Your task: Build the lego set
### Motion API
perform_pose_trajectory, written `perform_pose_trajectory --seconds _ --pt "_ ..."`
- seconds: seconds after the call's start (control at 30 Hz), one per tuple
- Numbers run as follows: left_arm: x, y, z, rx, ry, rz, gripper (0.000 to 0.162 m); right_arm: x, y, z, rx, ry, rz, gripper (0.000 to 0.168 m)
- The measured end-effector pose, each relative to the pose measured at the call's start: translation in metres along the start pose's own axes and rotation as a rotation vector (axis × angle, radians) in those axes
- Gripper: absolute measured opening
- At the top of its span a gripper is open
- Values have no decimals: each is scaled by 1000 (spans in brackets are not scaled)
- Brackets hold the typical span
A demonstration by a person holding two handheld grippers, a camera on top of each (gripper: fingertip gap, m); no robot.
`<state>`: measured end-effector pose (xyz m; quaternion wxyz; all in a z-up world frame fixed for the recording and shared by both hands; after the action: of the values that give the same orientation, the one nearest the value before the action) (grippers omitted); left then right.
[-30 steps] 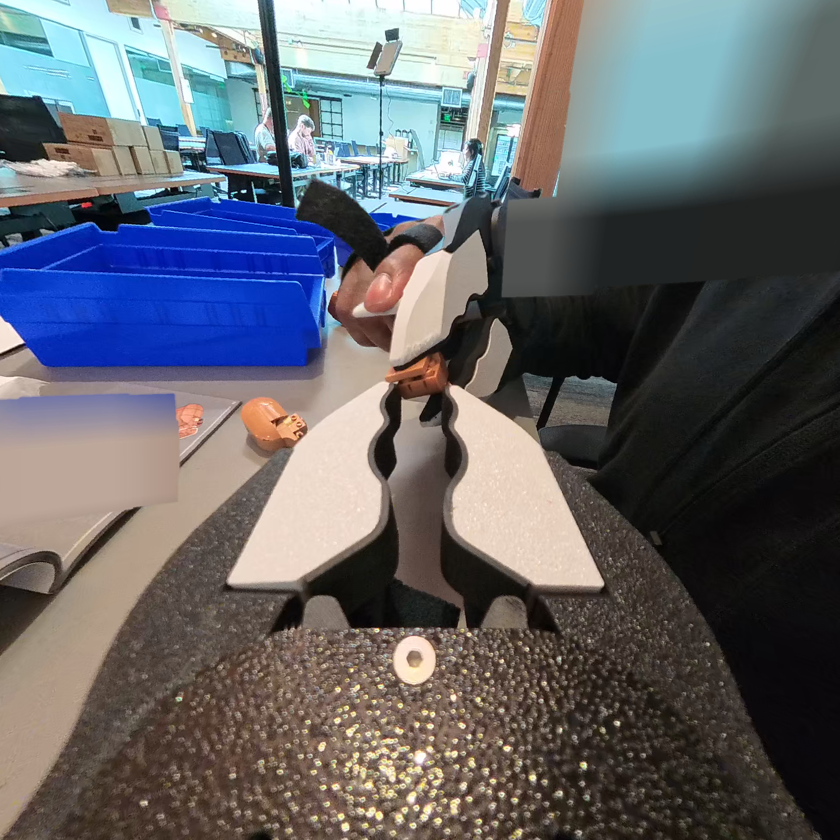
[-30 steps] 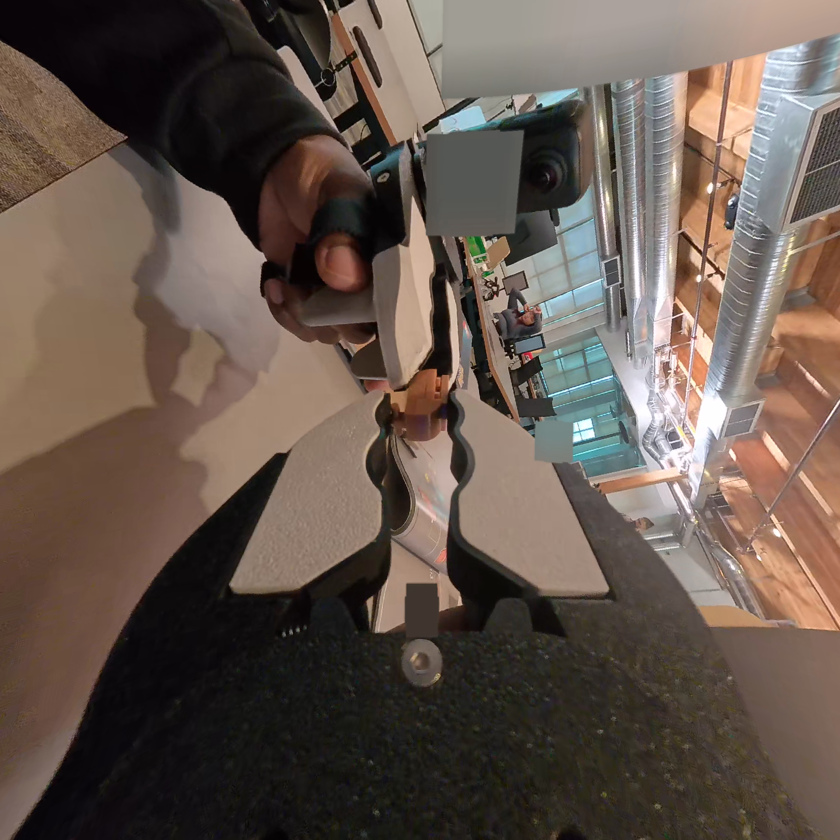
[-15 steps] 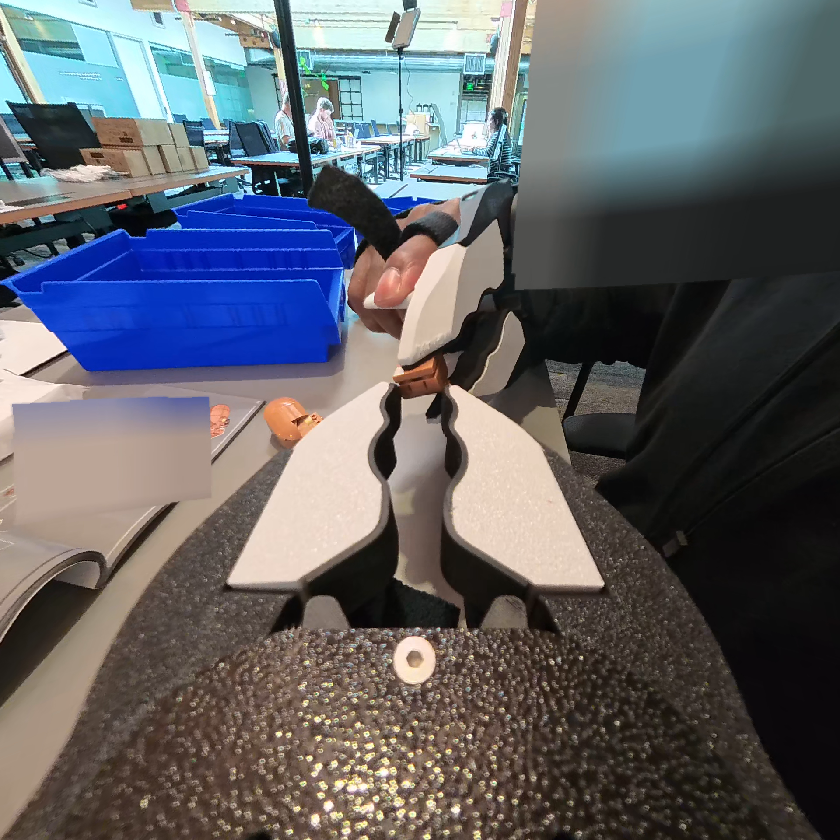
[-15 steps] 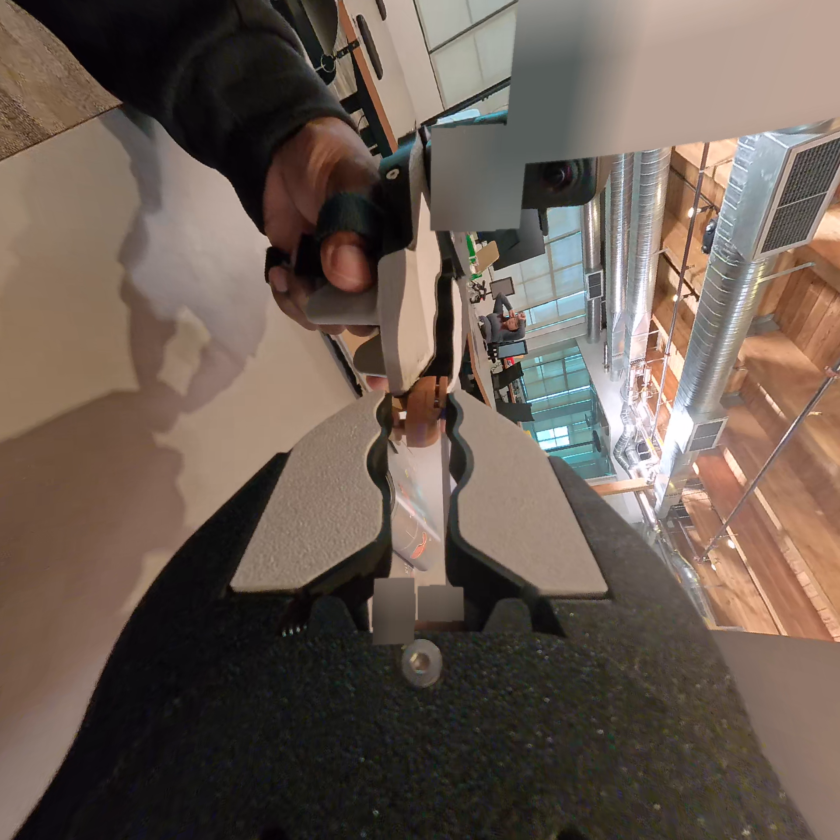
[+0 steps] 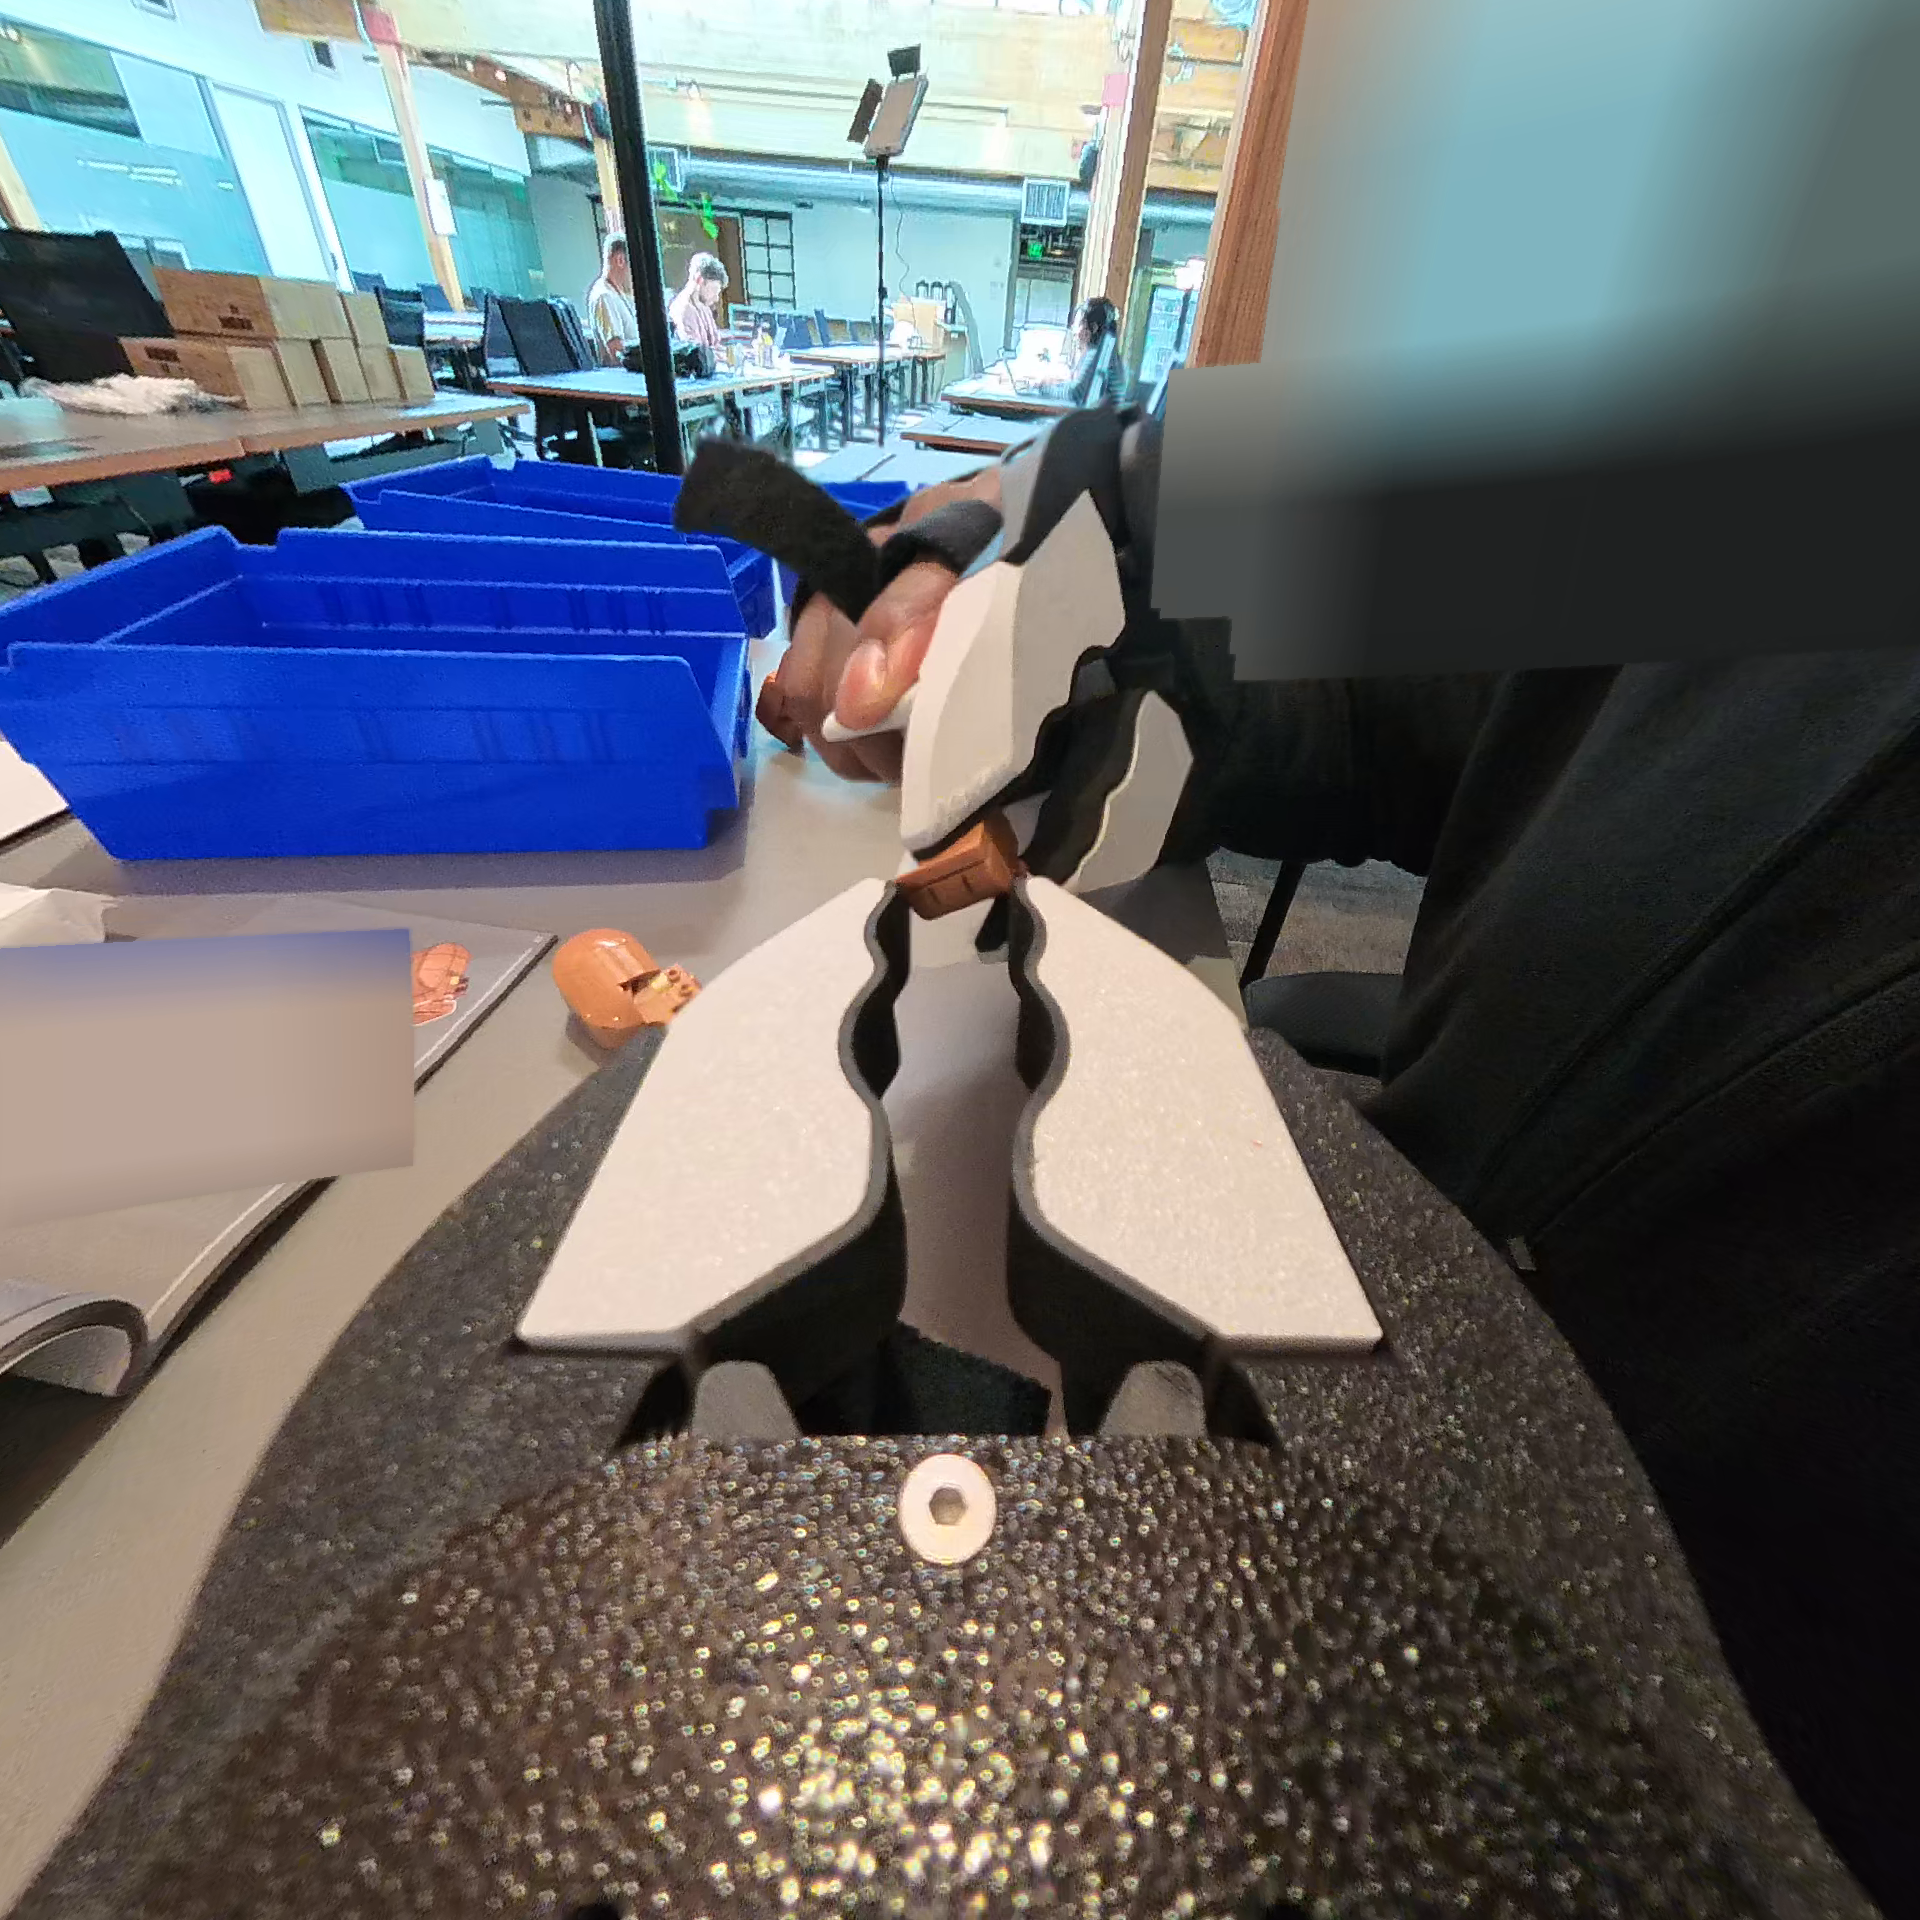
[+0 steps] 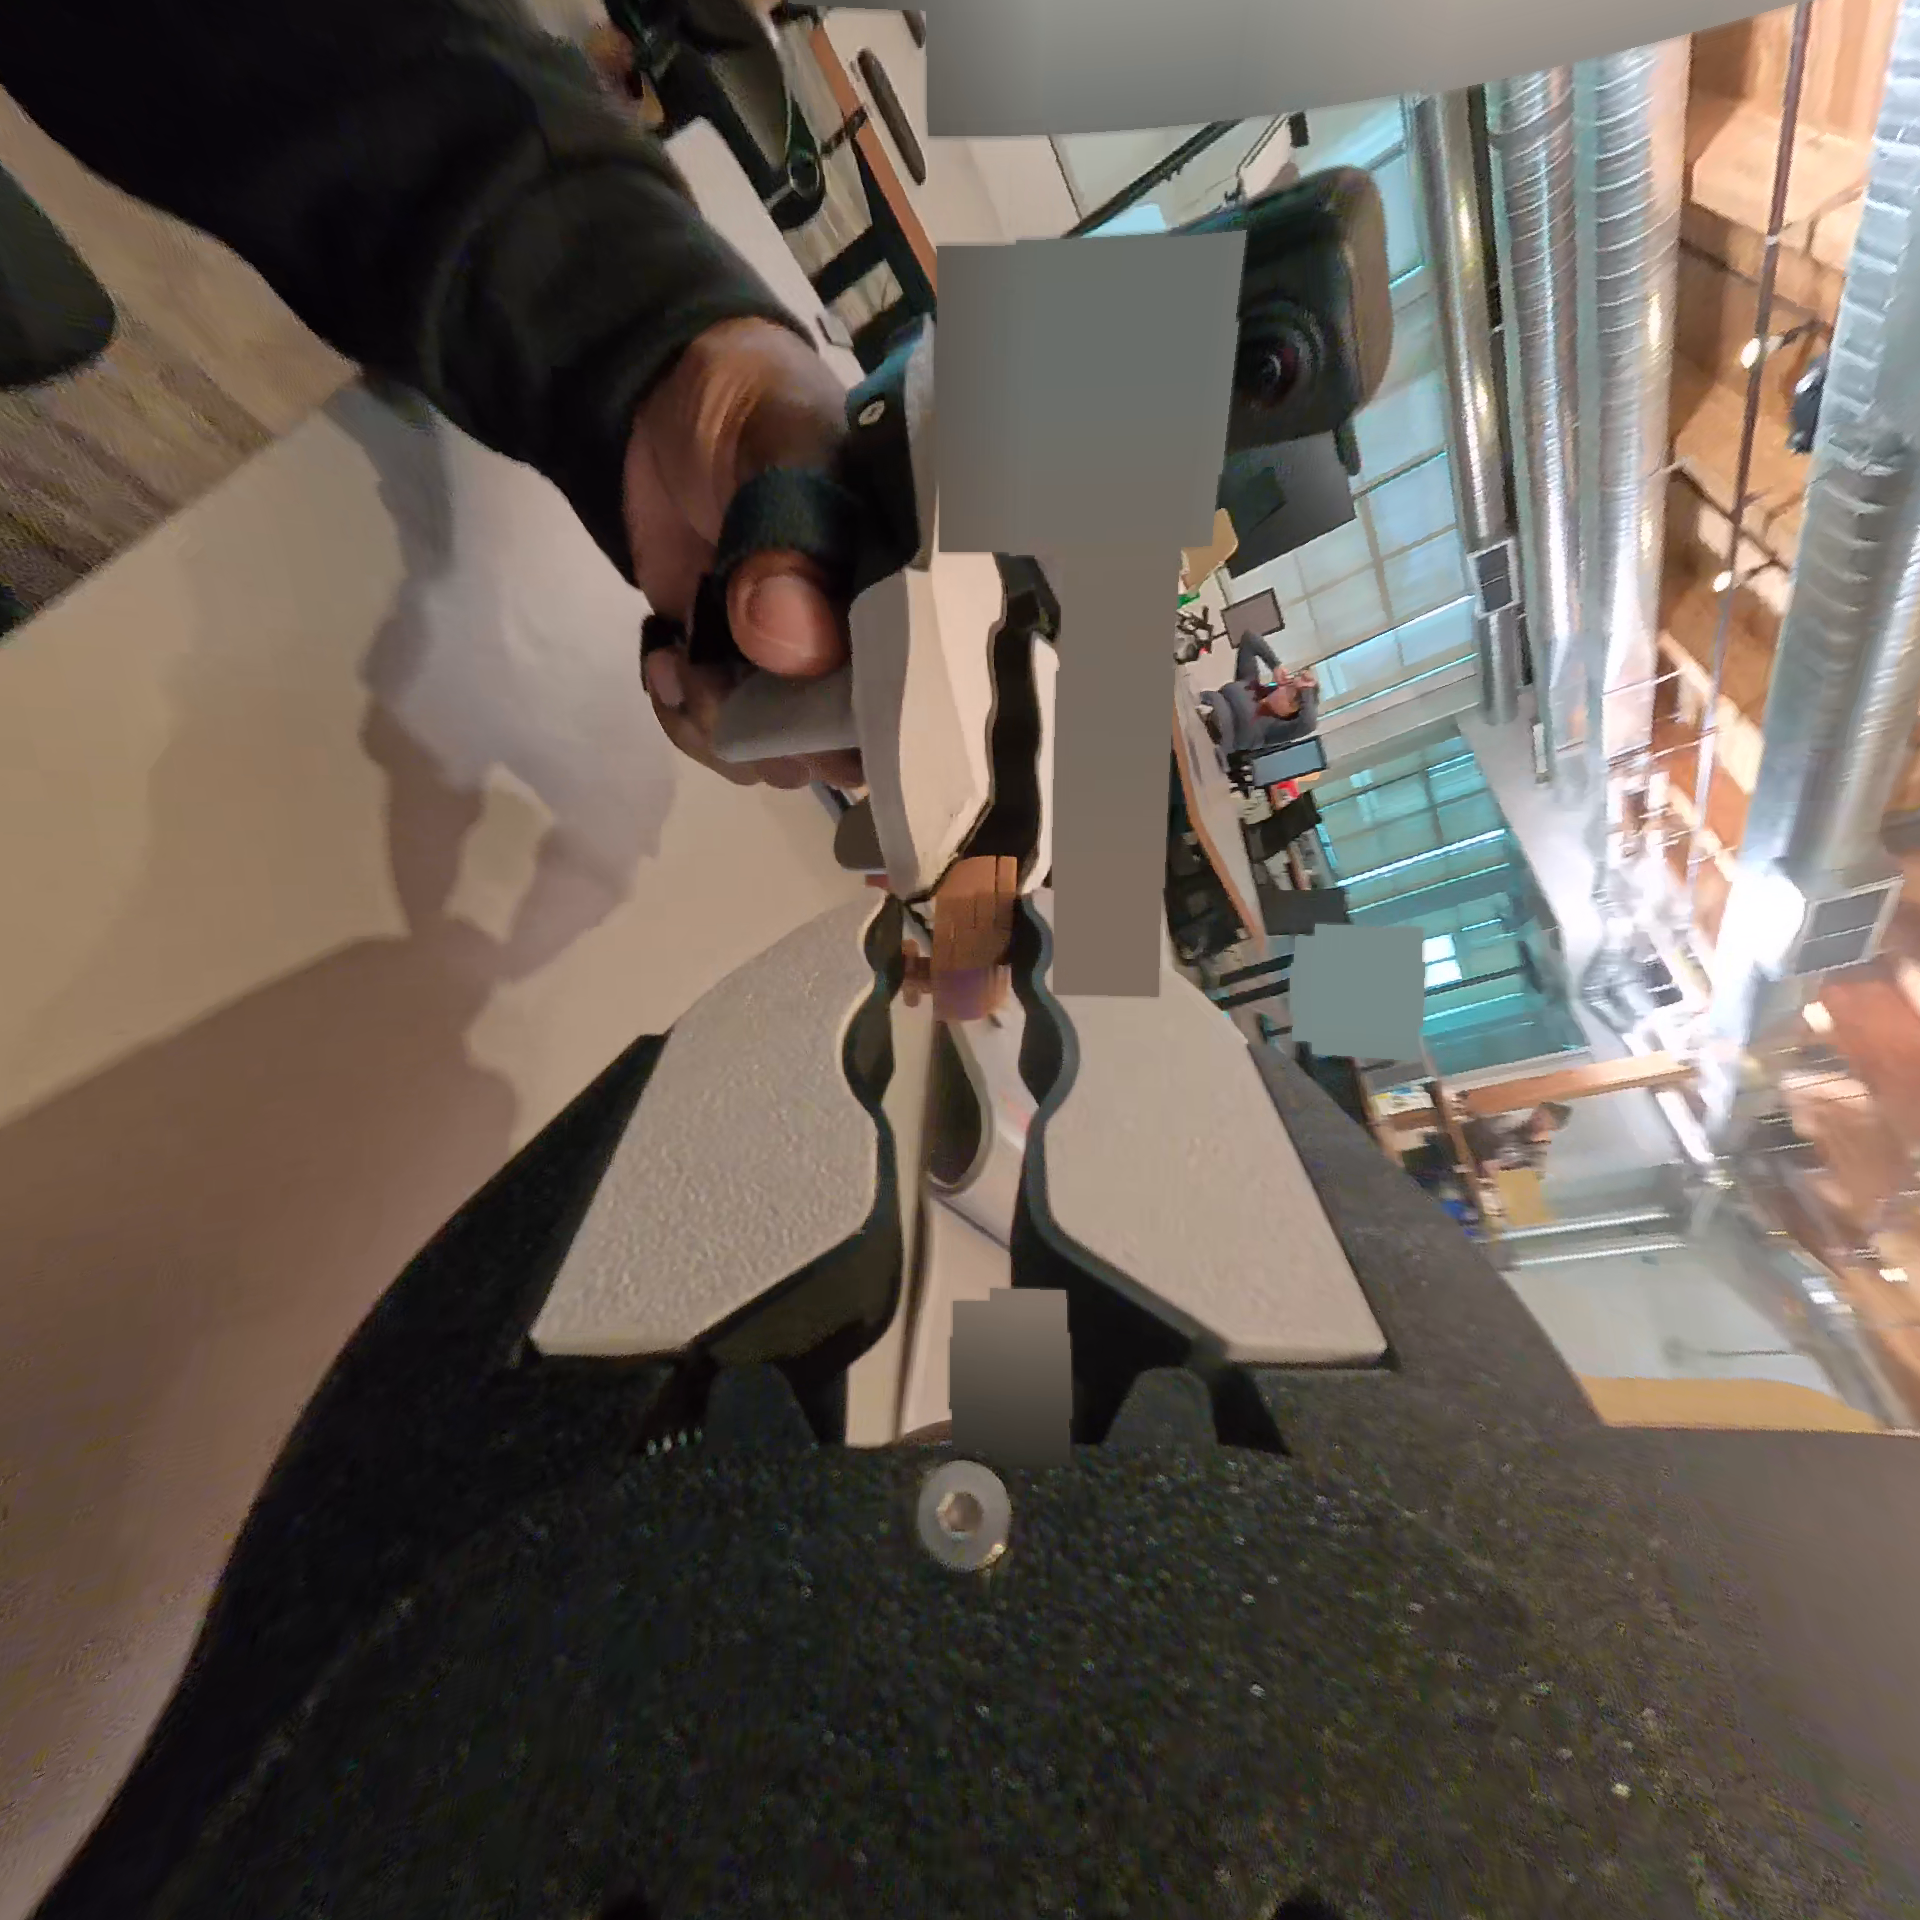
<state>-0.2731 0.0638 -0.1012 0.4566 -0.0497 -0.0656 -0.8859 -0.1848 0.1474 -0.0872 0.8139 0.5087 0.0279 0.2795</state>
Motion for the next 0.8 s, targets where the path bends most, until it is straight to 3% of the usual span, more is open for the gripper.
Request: perform_pose_trajectory --seconds 0.3,0.8 --pt "12 -1 5 -305 41 128 18 8 8 -13 -468 202 59 20" --pt "-3 1 4 -449 53 87 15 6 5 -12 -569 287 116 20"
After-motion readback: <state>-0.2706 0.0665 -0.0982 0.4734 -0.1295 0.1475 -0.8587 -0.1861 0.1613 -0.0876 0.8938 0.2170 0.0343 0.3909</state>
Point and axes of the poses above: each gripper's, where its closed fingertips meet, x back along the fingers, z out of its top, y = z × x across the jaws, the point moved 7 cm from there along x, back along the fingers, and after that the axes turned 4 degrees about -y, right-handed, at the moved point
